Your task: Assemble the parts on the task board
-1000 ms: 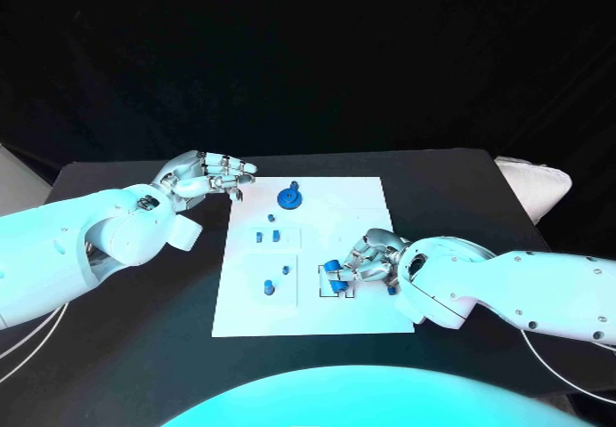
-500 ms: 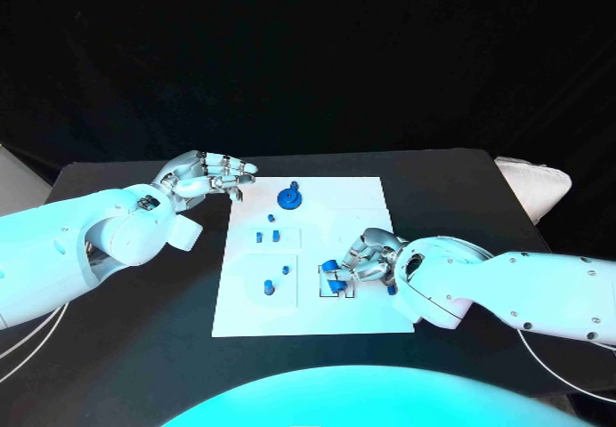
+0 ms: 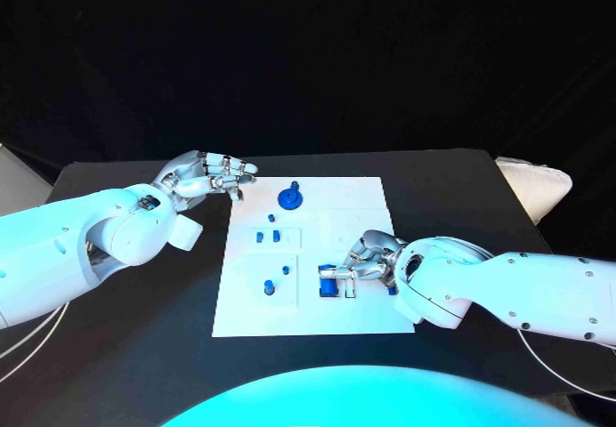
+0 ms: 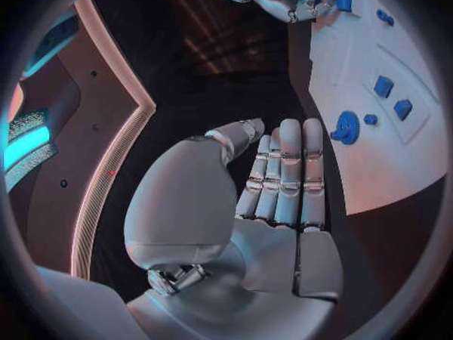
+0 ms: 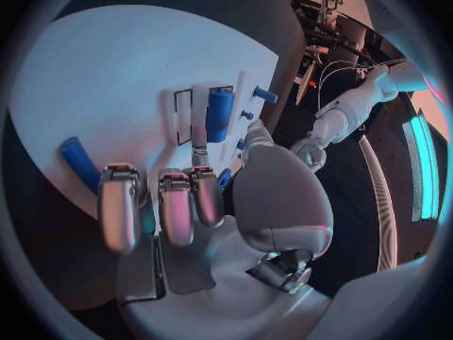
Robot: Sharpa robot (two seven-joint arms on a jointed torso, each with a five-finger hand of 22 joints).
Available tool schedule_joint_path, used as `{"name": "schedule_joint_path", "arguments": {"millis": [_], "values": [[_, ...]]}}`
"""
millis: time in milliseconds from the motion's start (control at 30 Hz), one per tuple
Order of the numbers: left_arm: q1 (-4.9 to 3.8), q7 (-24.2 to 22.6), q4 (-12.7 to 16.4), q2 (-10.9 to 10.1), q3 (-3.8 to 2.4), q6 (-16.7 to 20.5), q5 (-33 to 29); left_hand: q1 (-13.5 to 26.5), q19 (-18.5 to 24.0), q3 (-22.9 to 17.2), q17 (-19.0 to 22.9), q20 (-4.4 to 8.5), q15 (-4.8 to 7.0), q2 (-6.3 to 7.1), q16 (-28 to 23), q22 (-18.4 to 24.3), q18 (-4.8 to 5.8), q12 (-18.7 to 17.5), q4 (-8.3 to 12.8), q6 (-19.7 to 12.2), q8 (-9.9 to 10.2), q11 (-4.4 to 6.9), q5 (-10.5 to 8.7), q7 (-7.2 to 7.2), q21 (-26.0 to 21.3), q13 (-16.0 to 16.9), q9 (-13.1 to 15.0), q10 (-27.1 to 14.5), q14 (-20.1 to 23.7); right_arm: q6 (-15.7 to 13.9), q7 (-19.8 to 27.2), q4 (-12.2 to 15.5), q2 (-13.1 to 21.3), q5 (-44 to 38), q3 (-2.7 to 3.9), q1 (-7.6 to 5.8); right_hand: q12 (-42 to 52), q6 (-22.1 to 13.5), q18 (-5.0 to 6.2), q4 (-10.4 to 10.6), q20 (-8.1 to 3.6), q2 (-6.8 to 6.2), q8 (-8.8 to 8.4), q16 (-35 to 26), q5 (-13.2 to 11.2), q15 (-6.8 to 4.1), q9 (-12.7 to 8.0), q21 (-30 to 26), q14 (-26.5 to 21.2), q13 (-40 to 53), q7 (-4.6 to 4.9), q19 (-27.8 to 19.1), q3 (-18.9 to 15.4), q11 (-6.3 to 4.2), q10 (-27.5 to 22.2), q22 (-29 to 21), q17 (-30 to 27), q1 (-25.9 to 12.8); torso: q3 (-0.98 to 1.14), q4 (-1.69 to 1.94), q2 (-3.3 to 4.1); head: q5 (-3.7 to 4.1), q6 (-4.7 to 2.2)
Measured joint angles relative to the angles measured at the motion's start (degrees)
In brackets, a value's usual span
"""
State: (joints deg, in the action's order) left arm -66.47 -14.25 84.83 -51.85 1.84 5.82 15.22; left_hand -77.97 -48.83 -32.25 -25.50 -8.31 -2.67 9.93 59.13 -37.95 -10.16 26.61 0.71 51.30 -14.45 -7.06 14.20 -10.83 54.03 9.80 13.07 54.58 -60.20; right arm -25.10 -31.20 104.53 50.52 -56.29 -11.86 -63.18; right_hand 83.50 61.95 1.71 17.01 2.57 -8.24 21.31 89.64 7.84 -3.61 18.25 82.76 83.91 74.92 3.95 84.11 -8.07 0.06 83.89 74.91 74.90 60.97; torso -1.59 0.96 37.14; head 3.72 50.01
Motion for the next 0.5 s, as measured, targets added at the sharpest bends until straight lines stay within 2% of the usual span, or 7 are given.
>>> {"name": "schedule_joint_path", "arguments": {"millis": [233,300,400,433,500], "values": [[0.00,0.02,0.00,-0.01,0.00,0.00,0.00,0.00,0.00,0.00,0.00,0.00,0.00,0.00,0.00,0.00,0.00,0.00,0.00,0.00,0.00,0.00,0.00,0.00,0.00,0.00,0.00,0.00,0.00,0.58,0.04,0.21,0.30,-0.43,0.02,0.06,0.00,-0.15,0.00,0.06,0.00,-0.05,0.19,0.00,-0.54,0.00,0.01,0.00,0.00,0.00,0.15,0.00,-0.07,0.00,0.00,0.00,0.05,-0.05,0.04,-0.02,-0.02,-0.02,0.00],[0.00,0.02,0.00,-0.02,0.00,0.00,0.00,0.00,0.00,0.00,0.00,0.00,0.00,0.00,0.00,0.00,0.00,0.00,0.00,0.00,0.00,0.00,0.00,0.00,0.00,0.00,0.00,0.00,0.00,0.60,0.18,0.36,0.55,-0.61,0.02,0.12,0.00,-0.15,0.00,0.06,0.00,0.30,0.30,0.00,-0.54,0.00,0.01,0.00,0.00,0.00,0.15,0.00,-0.07,0.00,0.00,0.00,0.05,-0.16,0.04,-0.02,-0.02,-0.02,0.00],[0.00,0.03,-0.01,-0.02,0.00,0.00,0.00,0.00,0.00,0.00,0.00,0.00,0.00,0.00,0.00,0.00,0.00,0.00,0.00,0.00,0.00,0.00,0.00,0.00,0.00,0.00,0.00,0.00,0.00,0.60,0.81,0.61,1.08,-0.79,0.02,0.22,-0.04,-0.30,0.00,-0.24,0.00,1.57,0.63,0.00,0.41,0.00,0.02,0.00,0.00,-0.01,0.26,0.00,0.41,0.00,0.00,0.00,0.04,1.12,0.03,-0.02,-0.02,-0.04,0.00],[0.00,0.03,-0.01,-0.01,0.00,0.00,0.00,0.00,0.00,0.00,0.00,0.00,0.00,0.00,0.00,0.00,0.00,0.00,0.00,0.00,0.00,0.00,0.00,0.00,0.00,0.00,0.00,0.00,0.00,0.57,1.18,0.72,1.29,-0.84,0.01,0.25,-0.26,-0.64,0.00,-0.26,0.00,2.45,0.63,0.00,0.91,0.00,0.05,0.00,0.00,-0.01,0.21,0.00,0.77,0.00,0.00,0.00,0.04,1.99,0.05,-0.02,-0.02,-0.04,0.00],[0.00,0.03,-0.01,-0.01,0.00,0.00,0.00,0.00,0.00,0.00,0.00,0.00,0.00,0.00,0.00,-0.01,0.00,0.00,0.00,0.00,0.00,0.00,0.00,0.00,0.00,0.00,0.00,0.00,0.00,0.41,2.55,1.01,1.90,-0.92,-0.01,0.31,-0.55,-0.92,0.00,-0.36,0.00,3.27,0.63,0.00,2.17,0.00,0.06,-0.48,0.00,-0.01,0.28,0.00,1.01,0.00,0.00,0.00,0.04,4.80,0.06,-0.02,-0.02,0.03,0.00]]}}
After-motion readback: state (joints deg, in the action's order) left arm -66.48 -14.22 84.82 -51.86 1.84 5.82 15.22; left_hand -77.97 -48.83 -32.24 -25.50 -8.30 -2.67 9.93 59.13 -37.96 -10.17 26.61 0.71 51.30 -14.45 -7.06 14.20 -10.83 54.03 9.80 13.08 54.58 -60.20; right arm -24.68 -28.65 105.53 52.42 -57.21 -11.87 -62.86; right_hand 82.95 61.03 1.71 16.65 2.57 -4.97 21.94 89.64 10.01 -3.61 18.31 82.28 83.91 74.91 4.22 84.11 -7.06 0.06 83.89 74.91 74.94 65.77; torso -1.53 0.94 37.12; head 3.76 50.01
